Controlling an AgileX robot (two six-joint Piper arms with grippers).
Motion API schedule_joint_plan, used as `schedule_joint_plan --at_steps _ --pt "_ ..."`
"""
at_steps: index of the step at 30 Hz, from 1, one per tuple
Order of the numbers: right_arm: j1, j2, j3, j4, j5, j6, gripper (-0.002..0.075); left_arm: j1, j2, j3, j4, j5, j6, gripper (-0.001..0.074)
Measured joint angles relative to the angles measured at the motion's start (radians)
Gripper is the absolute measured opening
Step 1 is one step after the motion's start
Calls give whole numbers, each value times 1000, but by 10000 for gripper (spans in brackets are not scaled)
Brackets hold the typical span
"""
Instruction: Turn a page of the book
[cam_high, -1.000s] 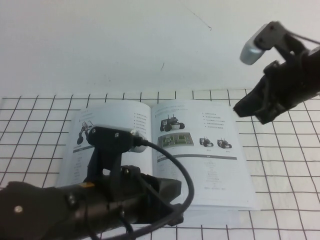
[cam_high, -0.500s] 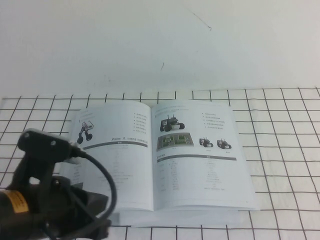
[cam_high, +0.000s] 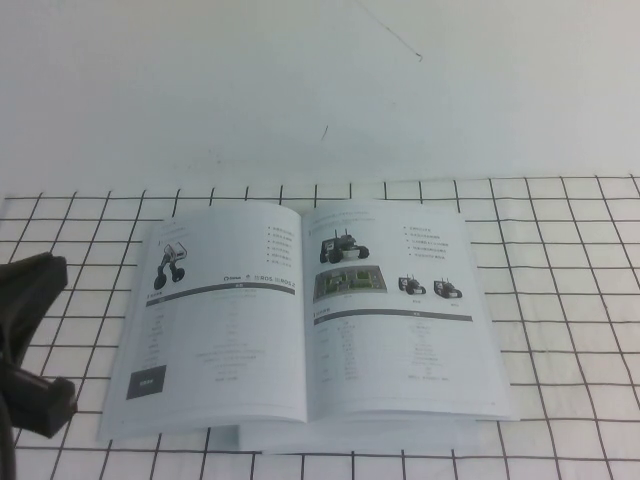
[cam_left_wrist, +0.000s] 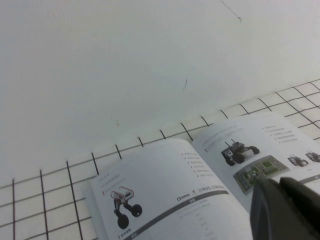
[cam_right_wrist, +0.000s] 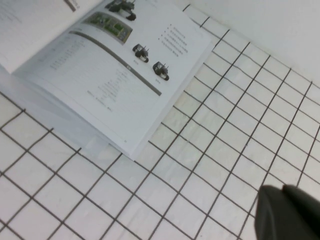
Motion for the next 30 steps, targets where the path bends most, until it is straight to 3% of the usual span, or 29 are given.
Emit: schedule_joint_plan --at_steps 11,30 --pt "0 -361 411 29 -239 53 -2 0 -47 223 60 -236 0 -2" --pt "0 -390 441 37 -300 53 -2 0 -49 248 64 -297 0 -2"
